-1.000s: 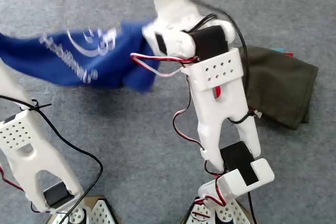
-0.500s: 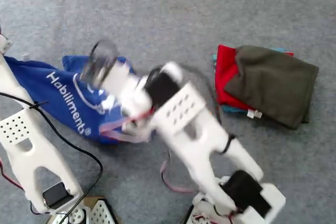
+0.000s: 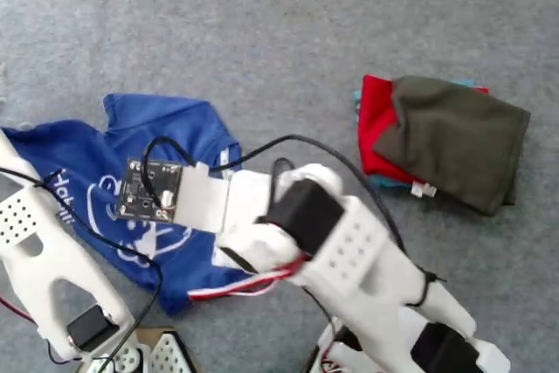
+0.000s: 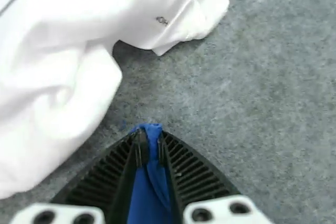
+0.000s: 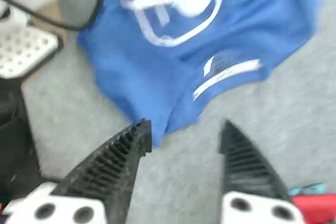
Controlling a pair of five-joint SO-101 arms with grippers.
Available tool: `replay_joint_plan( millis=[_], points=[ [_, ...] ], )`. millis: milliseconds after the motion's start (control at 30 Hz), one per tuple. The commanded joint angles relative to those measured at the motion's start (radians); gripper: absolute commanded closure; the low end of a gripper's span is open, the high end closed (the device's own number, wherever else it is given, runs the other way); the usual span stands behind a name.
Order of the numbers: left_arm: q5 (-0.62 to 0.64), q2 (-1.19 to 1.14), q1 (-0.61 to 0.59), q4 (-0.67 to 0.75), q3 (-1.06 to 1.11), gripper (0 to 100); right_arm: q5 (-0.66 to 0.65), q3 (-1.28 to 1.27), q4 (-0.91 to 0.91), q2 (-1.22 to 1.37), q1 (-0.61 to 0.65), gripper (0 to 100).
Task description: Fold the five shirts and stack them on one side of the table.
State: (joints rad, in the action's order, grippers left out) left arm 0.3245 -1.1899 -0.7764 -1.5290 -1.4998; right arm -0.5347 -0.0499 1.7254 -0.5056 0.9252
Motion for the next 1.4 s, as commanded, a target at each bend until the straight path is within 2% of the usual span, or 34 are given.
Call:
replay_joint_plan(
  millis=[0, 100, 167, 300, 400, 567, 767, 833, 933, 1033, 1167, 1367],
  points=[
    [0.015, -0.018, -0.03, 0.021, -0.071, 97, -0.005, 0.163, -0.023, -0.015, -0.028, 72.6],
    [0.037, -0.057, -0.036, 0.023, -0.102, 97, -0.003, 0.229, -0.14, 0.039, -0.133, 72.6],
    [0.037, -0.08, -0.028, 0.025, -0.116, 97, 0.029, 0.189, -0.298, 0.128, -0.221, 72.6],
    [0.035, -0.112, -0.018, 0.025, -0.147, 97, 0.218, 0.124, -0.66, 0.435, -0.302, 72.6],
    [0.032, -0.121, -0.021, 0.026, -0.166, 97, 0.364, 0.18, -0.76, 0.707, -0.311, 72.6],
    [0.032, -0.121, -0.019, 0.026, -0.166, 97, 0.505, 0.44, -0.631, 1.056, -0.315, 72.6],
    [0.031, -0.121, -0.016, 0.028, -0.166, 97, 0.523, 0.762, -0.417, 1.391, -0.333, 74.0],
    [0.031, -0.121, -0.016, 0.028, -0.166, 97, 0.525, 0.872, -0.301, 1.468, -0.333, 81.3],
    [0.031, -0.121, -0.016, 0.028, -0.166, 97, 0.517, 1.041, -0.138, 1.566, -0.333, 99.2],
    [0.031, -0.121, -0.016, 0.028, -0.166, 97, 0.517, 1.175, 0.048, 1.639, -0.33, 95.9],
    [0.031, -0.12, -0.016, 0.028, -0.166, 97, 0.519, 1.106, 0.044, 1.607, -0.344, 97.7],
    [0.031, -0.118, -0.022, 0.028, -0.166, 97, 0.465, 0.756, 0.04, 1.339, -0.25, 97.5]
  ],
)
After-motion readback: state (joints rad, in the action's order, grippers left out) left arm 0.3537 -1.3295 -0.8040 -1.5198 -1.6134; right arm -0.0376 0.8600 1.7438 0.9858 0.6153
